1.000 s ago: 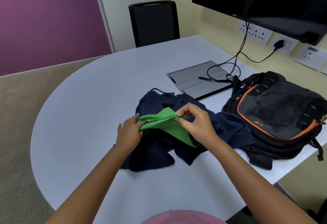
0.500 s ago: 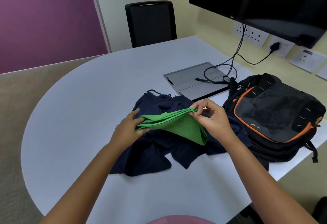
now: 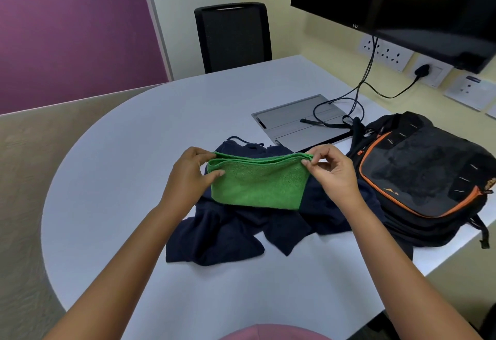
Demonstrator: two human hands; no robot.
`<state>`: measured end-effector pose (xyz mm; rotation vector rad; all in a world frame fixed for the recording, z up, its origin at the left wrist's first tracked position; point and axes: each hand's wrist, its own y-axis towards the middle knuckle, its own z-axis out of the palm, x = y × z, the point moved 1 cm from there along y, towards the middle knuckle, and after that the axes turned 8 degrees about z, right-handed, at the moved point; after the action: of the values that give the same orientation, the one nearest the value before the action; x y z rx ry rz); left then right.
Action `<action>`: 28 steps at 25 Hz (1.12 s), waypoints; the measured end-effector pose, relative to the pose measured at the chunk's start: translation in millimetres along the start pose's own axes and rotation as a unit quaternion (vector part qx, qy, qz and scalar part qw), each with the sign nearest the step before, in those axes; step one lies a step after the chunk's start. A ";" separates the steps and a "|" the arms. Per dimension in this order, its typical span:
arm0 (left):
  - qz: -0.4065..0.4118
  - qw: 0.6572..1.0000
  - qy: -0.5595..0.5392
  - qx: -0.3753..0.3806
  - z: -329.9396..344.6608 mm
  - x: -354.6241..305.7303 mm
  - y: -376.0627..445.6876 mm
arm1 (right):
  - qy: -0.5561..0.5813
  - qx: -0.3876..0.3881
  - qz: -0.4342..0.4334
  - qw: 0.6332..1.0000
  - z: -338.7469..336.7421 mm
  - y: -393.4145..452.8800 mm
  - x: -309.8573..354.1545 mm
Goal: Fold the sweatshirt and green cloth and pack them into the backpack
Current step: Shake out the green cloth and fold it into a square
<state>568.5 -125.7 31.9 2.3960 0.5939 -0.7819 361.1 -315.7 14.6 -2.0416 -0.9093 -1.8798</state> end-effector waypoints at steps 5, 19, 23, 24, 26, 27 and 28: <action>-0.008 1.000 0.007 0.001 -8.9 -2.9 -6.6 | 0.003 -0.020 -0.045 0.999 4.6 -4.0 9.3; -0.009 0.951 -0.116 0.287 30.7 -38.4 -38.8 | -0.134 0.009 -0.158 0.978 20.9 -4.4 58.5; -0.022 0.962 0.104 0.252 33.3 -34.0 -36.8 | -0.141 -0.007 -0.167 0.976 20.0 -5.0 54.1; -0.012 0.964 0.129 0.230 34.1 -29.4 -36.2 | -0.142 -0.007 -0.163 0.976 19.9 -4.2 52.1; -0.013 0.980 0.110 0.167 28.2 -20.8 -34.0 | -0.132 -0.010 -0.152 0.979 18.0 -0.8 47.2; -0.017 0.987 0.072 0.143 21.9 -15.2 -31.9 | -0.115 -0.012 -0.140 0.983 15.5 1.0 44.3; -0.015 0.991 0.024 0.128 14.1 -9.1 -29.7 | -0.085 -0.013 -0.118 0.989 12.1 2.8 41.2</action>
<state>539.9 -114.1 17.5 2.6517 0.5791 -0.8606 372.1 -299.3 52.8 -2.2220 -1.2247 -1.8586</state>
